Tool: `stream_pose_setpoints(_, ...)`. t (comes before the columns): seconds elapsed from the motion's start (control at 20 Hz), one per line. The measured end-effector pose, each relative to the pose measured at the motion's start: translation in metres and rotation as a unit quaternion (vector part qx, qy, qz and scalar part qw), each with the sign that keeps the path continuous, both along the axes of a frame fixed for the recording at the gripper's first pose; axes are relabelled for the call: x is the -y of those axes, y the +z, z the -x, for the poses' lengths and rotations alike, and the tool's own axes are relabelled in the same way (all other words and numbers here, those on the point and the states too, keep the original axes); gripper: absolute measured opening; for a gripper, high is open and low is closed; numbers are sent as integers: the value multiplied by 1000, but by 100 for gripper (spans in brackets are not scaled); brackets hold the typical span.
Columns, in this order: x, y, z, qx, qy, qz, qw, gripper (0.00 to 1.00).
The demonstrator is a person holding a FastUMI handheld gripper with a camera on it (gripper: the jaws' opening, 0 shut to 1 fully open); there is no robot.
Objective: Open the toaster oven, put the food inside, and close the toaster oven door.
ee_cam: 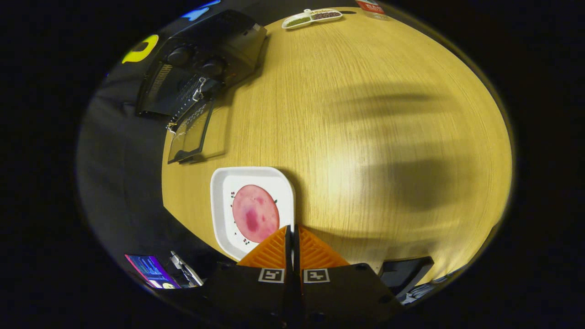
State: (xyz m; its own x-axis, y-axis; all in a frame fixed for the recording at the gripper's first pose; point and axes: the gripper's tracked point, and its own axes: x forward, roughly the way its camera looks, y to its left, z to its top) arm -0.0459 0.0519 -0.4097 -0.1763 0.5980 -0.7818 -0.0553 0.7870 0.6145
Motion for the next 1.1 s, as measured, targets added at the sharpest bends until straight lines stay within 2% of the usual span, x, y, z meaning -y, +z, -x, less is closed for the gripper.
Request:
stream_pose_setpoints(0.15, -2, 4, 0, 3, -3, -24, 1000, 1)
stream_pose_setpoints(0.5, -25, 47, 4, -8, -50, -92, 994, 1)
stream_pose_setpoints(1.1, -102, 96, -13, 21, -129, -100, 986, 1)
